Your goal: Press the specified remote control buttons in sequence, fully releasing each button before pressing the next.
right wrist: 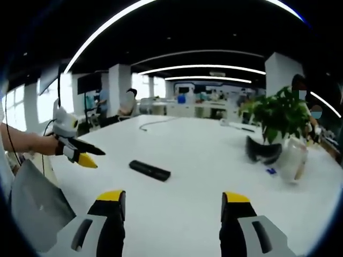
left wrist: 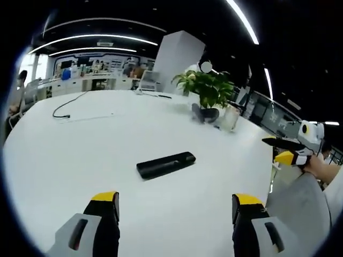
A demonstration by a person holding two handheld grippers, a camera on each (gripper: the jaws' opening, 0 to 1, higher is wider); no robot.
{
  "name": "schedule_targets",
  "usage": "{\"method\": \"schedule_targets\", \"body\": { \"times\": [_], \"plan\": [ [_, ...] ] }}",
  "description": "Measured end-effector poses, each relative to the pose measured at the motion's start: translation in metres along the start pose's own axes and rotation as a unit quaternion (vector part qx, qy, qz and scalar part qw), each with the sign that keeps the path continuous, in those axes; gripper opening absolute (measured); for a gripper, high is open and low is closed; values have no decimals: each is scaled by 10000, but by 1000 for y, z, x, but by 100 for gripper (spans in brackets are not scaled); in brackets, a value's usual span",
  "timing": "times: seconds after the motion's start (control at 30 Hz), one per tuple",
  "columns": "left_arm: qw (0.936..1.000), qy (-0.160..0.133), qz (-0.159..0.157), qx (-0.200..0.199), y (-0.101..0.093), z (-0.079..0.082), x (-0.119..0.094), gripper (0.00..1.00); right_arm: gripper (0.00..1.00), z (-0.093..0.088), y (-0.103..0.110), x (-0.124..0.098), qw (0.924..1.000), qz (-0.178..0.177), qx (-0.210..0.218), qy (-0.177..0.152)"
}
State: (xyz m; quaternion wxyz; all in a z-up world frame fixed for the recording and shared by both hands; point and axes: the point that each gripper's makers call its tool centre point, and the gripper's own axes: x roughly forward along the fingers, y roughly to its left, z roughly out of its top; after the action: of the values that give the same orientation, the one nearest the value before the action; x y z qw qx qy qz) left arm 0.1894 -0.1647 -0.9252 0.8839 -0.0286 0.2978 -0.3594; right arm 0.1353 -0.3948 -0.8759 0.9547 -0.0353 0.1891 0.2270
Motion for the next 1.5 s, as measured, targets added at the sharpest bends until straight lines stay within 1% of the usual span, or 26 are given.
{"method": "schedule_targets", "body": {
  "times": [0.27, 0.5, 0.53, 0.57, 0.6, 0.63, 0.73, 0.8, 0.97, 1.13, 1.23, 1.3, 1.5],
  "plan": [
    [9994, 175, -153, 242, -3, 4, 13, 90, 70, 2, -5, -2, 9999, -105, 80, -71],
    [9982, 321, -212, 457, 1, 8, 21, 90, 69, 2, -5, -2, 9999, -105, 63, -52],
    [9981, 330, -228, 458, 1, 9, 22, 89, 69, 2, -5, -2, 9999, -107, 63, -52],
    [9984, 319, -304, 354, 0, 10, 23, 89, 69, 2, -5, -2, 9999, -114, 57, -51],
    [9988, 230, -423, 126, -5, 12, 23, 89, 69, 2, -5, -2, 9999, -113, 58, -43],
    [9988, 148, -467, 8, -6, 15, 24, 89, 69, 2, -5, -2, 9999, -112, 62, -41],
    [9989, 225, -382, 180, -2, 14, 25, 89, 69, 2, -6, -2, 9999, -134, 68, -63],
    [9986, 261, -386, 240, -1, 14, 28, 89, 69, 2, -7, -3, 9998, -152, 77, -64],
    [9984, 286, -389, 284, 1, 17, 35, 89, 68, 2, -7, -2, 9999, -144, 76, -52],
    [9970, 455, -425, 451, 5, 16, 46, 87, 69, 2, -7, -2, 9999, -138, 63, -45],
    [9961, 565, -423, 523, 9, 14, 51, 84, 69, 6, -7, -2, 9997, -120, 114, -155],
    [9956, 619, -436, 558, 10, 13, 55, 84, 69, 4, -8, -2, 9998, -136, 113, -126],
    [9915, 917, -445, 805, 18, 8, 65, 80, 68, 4, -7, -1, 9998, -111, 126, -112]
  ]
}}
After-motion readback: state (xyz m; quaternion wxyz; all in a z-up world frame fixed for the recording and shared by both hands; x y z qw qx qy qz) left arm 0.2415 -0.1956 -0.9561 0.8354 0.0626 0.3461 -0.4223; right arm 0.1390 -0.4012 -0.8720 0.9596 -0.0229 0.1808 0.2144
